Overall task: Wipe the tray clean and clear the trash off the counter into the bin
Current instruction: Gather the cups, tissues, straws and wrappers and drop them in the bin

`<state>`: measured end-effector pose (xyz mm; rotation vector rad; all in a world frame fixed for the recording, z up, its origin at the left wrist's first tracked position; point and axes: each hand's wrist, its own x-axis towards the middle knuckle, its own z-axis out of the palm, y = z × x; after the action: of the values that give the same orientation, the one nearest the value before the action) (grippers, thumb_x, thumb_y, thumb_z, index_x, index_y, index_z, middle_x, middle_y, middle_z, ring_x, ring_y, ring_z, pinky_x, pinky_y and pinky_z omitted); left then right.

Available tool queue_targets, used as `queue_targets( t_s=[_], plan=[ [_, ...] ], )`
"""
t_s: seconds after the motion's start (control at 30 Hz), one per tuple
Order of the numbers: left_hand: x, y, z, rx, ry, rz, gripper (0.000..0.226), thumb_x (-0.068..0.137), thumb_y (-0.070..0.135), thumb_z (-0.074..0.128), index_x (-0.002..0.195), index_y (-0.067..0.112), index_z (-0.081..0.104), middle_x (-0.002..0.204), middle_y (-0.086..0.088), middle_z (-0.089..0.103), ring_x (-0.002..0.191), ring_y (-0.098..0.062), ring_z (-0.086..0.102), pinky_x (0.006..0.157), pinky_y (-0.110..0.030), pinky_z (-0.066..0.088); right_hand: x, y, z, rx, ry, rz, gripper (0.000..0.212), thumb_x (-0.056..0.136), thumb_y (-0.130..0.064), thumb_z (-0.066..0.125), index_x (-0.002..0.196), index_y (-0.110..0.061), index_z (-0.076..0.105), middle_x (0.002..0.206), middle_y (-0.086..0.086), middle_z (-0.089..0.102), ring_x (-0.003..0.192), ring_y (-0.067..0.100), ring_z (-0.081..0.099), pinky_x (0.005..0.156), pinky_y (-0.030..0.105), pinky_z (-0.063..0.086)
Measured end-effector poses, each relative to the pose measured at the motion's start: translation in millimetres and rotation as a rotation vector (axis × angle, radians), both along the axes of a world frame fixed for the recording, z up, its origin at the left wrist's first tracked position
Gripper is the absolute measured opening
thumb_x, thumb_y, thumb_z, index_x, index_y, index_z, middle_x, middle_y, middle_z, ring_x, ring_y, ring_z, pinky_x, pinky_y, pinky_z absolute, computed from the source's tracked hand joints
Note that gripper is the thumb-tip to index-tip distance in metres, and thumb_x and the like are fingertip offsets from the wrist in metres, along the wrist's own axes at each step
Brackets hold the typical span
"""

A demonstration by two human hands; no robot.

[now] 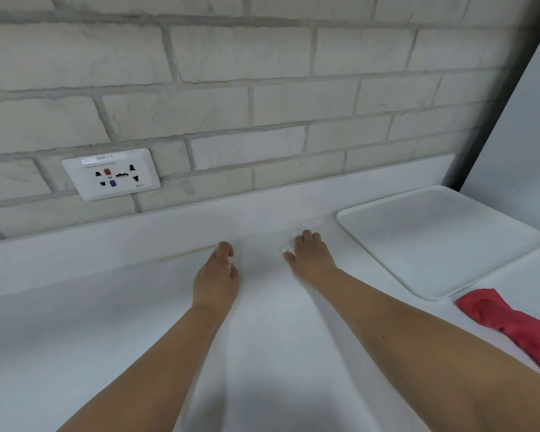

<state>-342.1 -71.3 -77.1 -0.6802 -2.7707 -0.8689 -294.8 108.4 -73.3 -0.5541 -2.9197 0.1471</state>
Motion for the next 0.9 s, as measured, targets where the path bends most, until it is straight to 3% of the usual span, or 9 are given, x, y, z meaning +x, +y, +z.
queue_targets(
  t_s=[0.07, 0.1, 0.2, 0.3, 0.37, 0.43, 0.6, 0.8, 0.9],
  plan=[
    [-8.6, -10.4, -0.3, 0.027, 0.012, 0.091, 0.033, 0.088, 0.001, 0.044, 0.119, 0.011, 0.046, 0.119, -0.009, 0.049, 0.086, -0.038, 0.059, 0.069, -0.041, 0.045, -0.9, -3.1, -8.2, 0.042, 0.078, 0.019, 0.039, 0.084, -0.029, 0.066, 0.098, 0.007, 0.06, 0.096, 0.02, 0.059, 0.088, 0.035, 0.06, 0.068, 0.035, 0.05],
    [-13.9, -16.2, -1.4, 0.011, 0.016, 0.129, 0.037, 0.089, 0.0, 0.043, 0.124, 0.012, 0.045, 0.125, -0.008, 0.044, 0.086, -0.039, 0.06, 0.07, -0.043, 0.046, -0.8, -3.9, -8.3, 0.01, 0.093, 0.024, 0.037, 0.086, -0.028, 0.064, 0.1, 0.006, 0.058, 0.096, 0.019, 0.058, 0.088, 0.035, 0.06, 0.068, 0.035, 0.049],
    [-29.0, -30.1, -4.1, -0.045, -0.019, 0.252, 0.042, 0.092, 0.003, 0.041, 0.132, 0.013, 0.04, 0.135, -0.008, 0.036, 0.091, -0.039, 0.06, 0.072, -0.043, 0.047, -3.2, -0.8, -5.8, -0.008, -0.034, 0.018, 0.037, 0.098, -0.029, 0.039, 0.122, -0.001, 0.041, 0.117, 0.015, 0.051, 0.108, 0.031, 0.052, 0.085, 0.035, 0.042],
    [-36.6, -33.2, -5.6, -0.1, -0.071, 0.324, 0.039, 0.096, 0.008, 0.037, 0.135, 0.008, 0.035, 0.137, -0.01, 0.036, 0.099, -0.038, 0.059, 0.073, -0.041, 0.045, -12.7, -0.4, -3.9, 0.037, -0.067, -0.031, 0.041, 0.098, -0.027, 0.036, 0.133, -0.005, 0.033, 0.125, 0.013, 0.048, 0.11, 0.03, 0.05, 0.086, 0.034, 0.041],
    [-38.0, -31.2, -5.5, -0.153, -0.092, 0.332, 0.037, 0.098, 0.011, 0.034, 0.135, 0.008, 0.033, 0.136, -0.011, 0.037, 0.103, -0.038, 0.058, 0.072, -0.039, 0.043, -22.9, -3.2, -3.2, 0.014, -0.137, -0.071, 0.055, 0.098, -0.021, 0.034, 0.148, -0.013, 0.013, 0.139, 0.009, 0.034, 0.118, 0.03, 0.043, 0.09, 0.037, 0.042],
    [-40.1, -30.5, -5.9, -0.173, -0.11, 0.333, 0.037, 0.099, 0.012, 0.033, 0.136, 0.009, 0.032, 0.135, -0.011, 0.039, 0.104, -0.038, 0.058, 0.073, -0.039, 0.042, -34.7, -2.6, -1.4, 0.012, -0.198, -0.078, 0.063, 0.097, -0.016, 0.033, 0.151, -0.02, 0.0, 0.148, 0.006, 0.019, 0.126, 0.03, 0.033, 0.092, 0.039, 0.042],
    [-44.2, -31.5, -6.3, -0.197, -0.11, 0.32, 0.038, 0.099, 0.013, 0.032, 0.138, 0.012, 0.032, 0.137, -0.009, 0.04, 0.105, -0.037, 0.058, 0.077, -0.039, 0.044, -51.9, 5.7, 3.9, -0.031, -0.331, -0.024, 0.06, 0.098, -0.017, 0.031, 0.151, -0.021, 0.004, 0.157, 0.004, 0.004, 0.136, 0.033, 0.022, 0.102, 0.044, 0.037],
    [-47.4, -32.1, -3.5, -0.26, -0.104, 0.293, 0.025, 0.095, 0.002, 0.035, 0.113, 0.009, 0.05, 0.119, -0.008, 0.042, 0.089, -0.035, 0.06, 0.063, -0.035, 0.038, -45.7, 0.1, 7.6, 0.043, -0.234, 0.017, 0.042, 0.096, -0.008, 0.032, 0.138, -0.011, 0.032, 0.14, 0.01, 0.028, 0.123, 0.033, 0.035, 0.093, 0.037, 0.042],
    [-45.0, -30.6, -2.9, -0.273, -0.117, 0.304, 0.025, 0.092, -0.003, 0.035, 0.111, 0.005, 0.049, 0.116, -0.011, 0.044, 0.09, -0.035, 0.06, 0.068, -0.038, 0.043, -36.2, -8.9, 6.2, 0.179, -0.17, 0.022, 0.038, 0.095, -0.007, 0.036, 0.133, -0.008, 0.037, 0.133, 0.011, 0.037, 0.118, 0.032, 0.04, 0.083, 0.034, 0.042]
  ],
)
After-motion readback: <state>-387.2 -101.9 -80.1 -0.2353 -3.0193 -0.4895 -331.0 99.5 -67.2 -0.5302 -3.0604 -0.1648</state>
